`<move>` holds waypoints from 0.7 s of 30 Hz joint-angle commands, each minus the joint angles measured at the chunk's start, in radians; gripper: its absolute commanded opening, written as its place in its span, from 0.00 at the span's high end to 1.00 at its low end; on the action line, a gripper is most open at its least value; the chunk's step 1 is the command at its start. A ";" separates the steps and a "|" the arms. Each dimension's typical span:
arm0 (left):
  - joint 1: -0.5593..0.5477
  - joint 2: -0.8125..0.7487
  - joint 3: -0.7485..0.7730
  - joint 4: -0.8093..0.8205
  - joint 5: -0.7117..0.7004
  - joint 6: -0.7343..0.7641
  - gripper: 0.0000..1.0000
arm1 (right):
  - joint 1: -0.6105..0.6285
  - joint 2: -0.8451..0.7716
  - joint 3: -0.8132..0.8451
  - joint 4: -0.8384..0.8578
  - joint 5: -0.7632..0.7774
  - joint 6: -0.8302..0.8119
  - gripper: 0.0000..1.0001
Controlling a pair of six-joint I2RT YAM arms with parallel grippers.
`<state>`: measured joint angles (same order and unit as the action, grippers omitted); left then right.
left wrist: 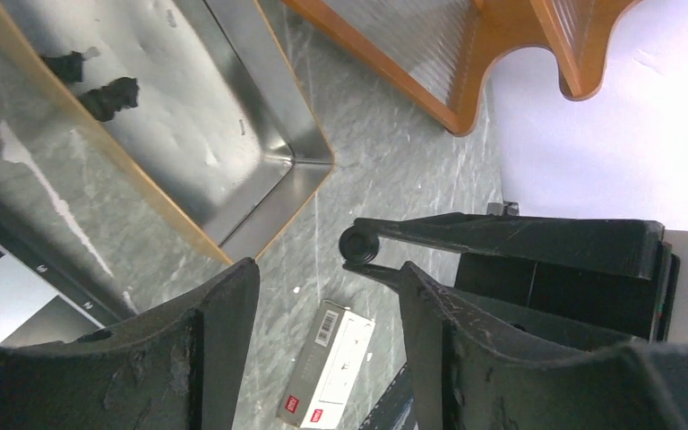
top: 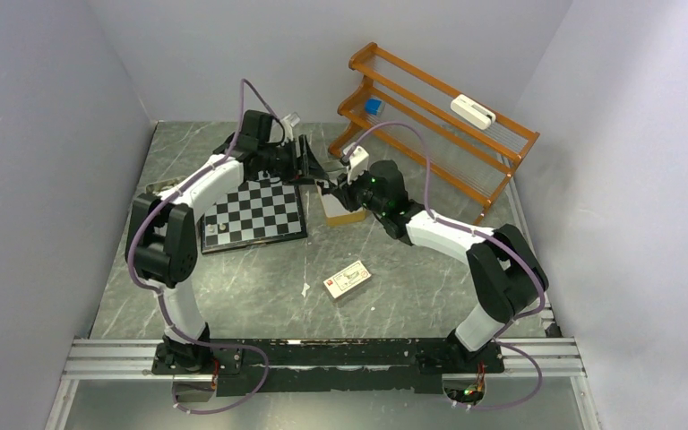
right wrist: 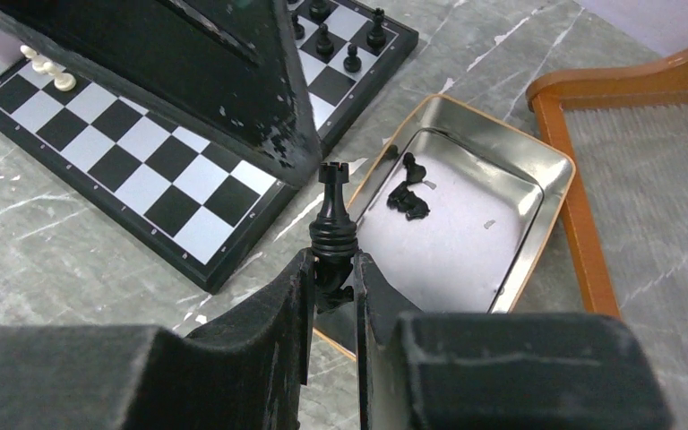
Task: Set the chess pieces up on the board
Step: Pick up the chess piece from the storage box.
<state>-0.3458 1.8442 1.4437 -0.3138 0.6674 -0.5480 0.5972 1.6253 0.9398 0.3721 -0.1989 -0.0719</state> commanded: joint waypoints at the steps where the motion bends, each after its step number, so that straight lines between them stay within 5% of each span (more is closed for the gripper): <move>1: -0.023 0.005 0.038 0.056 0.048 -0.038 0.38 | -0.005 -0.022 -0.016 0.051 -0.027 -0.016 0.82; 21: -0.028 0.038 0.029 0.057 0.075 -0.031 0.52 | -0.004 -0.033 -0.023 0.055 -0.052 -0.018 0.82</move>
<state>-0.3656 1.8629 1.4464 -0.2760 0.7044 -0.5770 0.5972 1.6218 0.9218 0.3981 -0.2302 -0.0761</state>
